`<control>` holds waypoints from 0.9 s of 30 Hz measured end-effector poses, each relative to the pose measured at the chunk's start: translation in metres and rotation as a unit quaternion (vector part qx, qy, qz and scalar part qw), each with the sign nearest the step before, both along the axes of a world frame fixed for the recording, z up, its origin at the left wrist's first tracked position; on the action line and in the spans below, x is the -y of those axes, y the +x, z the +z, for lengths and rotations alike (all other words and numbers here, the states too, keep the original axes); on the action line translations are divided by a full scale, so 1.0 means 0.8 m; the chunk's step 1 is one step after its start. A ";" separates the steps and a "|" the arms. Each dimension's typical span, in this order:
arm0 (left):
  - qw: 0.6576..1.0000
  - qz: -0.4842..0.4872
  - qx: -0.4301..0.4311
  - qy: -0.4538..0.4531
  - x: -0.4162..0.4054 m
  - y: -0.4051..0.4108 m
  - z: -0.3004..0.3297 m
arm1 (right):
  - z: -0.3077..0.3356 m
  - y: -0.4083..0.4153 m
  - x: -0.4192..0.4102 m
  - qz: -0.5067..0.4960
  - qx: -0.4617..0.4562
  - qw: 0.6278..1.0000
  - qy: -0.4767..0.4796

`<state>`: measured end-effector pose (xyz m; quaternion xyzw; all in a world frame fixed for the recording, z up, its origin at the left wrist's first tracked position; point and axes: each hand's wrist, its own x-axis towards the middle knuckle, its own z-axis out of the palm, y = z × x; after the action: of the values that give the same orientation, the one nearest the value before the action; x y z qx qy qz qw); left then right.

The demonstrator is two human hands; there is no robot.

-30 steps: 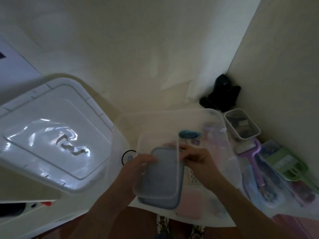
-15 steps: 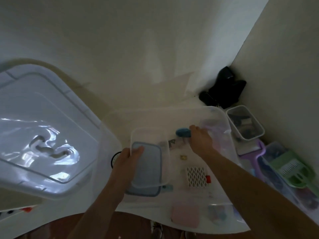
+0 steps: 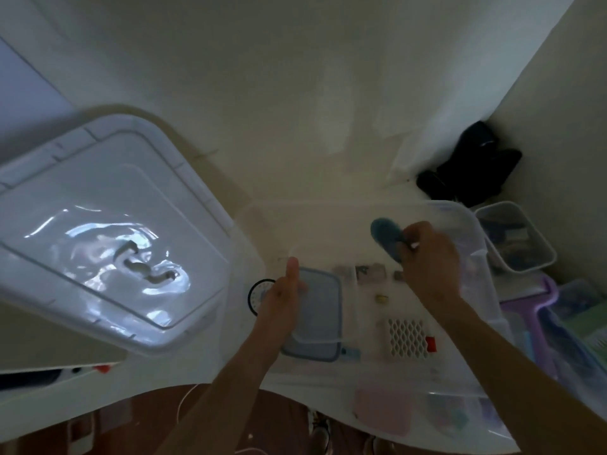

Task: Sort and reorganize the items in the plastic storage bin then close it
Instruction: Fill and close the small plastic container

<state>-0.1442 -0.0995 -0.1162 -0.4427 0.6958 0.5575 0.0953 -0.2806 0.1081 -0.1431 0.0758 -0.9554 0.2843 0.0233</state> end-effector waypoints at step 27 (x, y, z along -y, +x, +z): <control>0.986 -0.033 -0.166 0.002 -0.009 0.008 -0.020 | 0.066 0.117 0.059 0.000 -0.021 0.997 -0.072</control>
<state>-0.1376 -0.0923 -0.1324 -0.3207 0.7149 0.6213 -0.0022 -0.1874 0.0613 -0.0902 0.0802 -0.9316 0.3511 0.0490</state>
